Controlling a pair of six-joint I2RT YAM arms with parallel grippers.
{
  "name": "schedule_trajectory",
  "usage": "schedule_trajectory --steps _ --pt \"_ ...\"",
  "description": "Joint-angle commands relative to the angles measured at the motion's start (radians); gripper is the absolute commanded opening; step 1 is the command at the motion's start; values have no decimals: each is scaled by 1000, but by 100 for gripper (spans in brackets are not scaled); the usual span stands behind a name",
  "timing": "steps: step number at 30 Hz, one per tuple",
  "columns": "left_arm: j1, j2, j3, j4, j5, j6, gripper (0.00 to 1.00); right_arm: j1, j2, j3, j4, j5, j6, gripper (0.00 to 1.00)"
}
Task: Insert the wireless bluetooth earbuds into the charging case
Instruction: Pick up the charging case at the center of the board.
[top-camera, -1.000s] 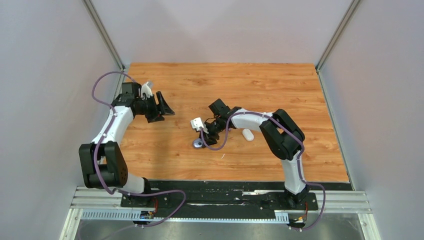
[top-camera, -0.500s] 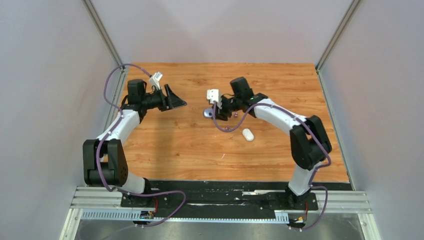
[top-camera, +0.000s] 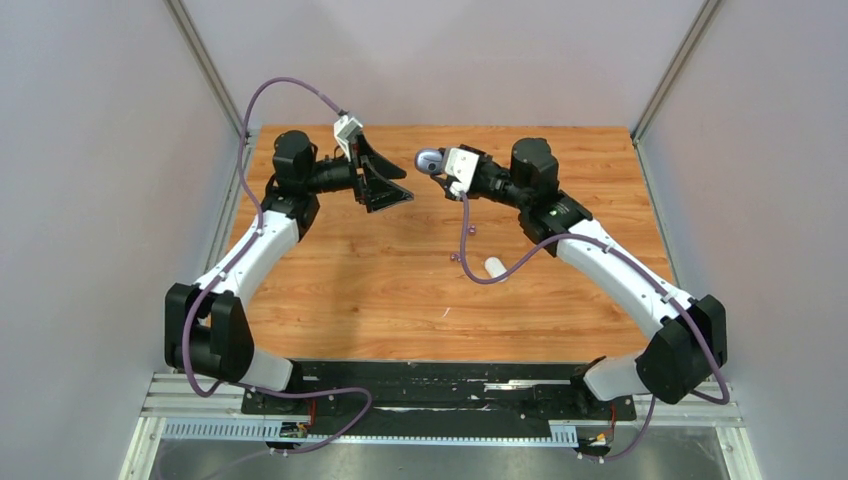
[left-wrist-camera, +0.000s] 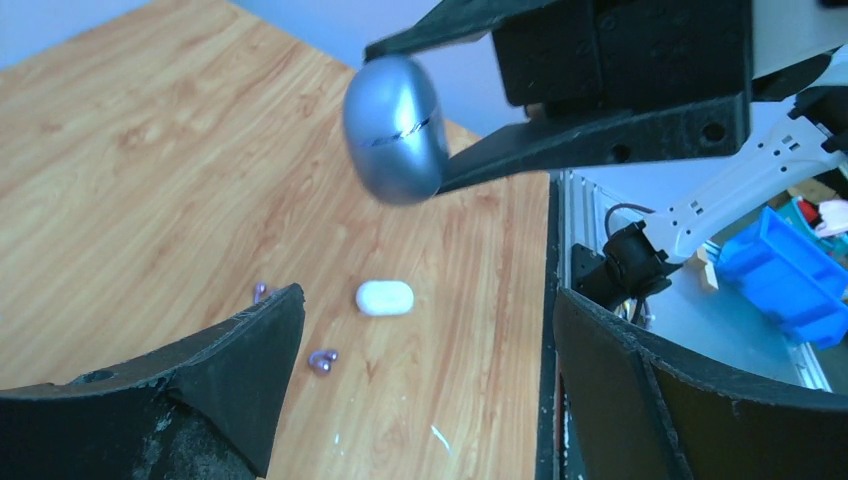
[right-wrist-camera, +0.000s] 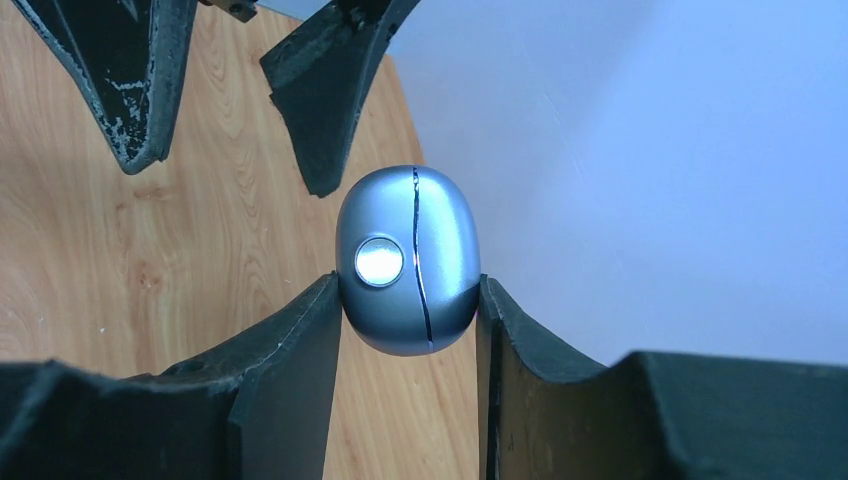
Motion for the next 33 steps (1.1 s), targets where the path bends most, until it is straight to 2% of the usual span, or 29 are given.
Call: schedule_trajectory --steps 1,5,8,15,18,22,28,33 --pt "-26 -10 83 26 5 15 100 31 -38 -20 75 37 -45 0" --pt "-39 5 93 107 11 -37 97 61 -42 -21 79 54 -61 0" --pt "-43 24 105 119 37 -58 82 73 -38 -21 99 62 -62 0" --pt "-46 67 122 207 63 -125 63 104 -15 -11 157 92 -68 0" --pt "-46 76 125 228 66 -143 51 109 -12 -12 157 89 -80 0" --pt "-46 82 124 251 66 -158 50 112 -10 -19 158 93 -94 0" --pt "-46 94 129 281 70 -183 55 114 -1 -24 157 88 -101 0" --pt "-46 111 140 315 91 -213 64 113 6 -24 157 94 -100 0"
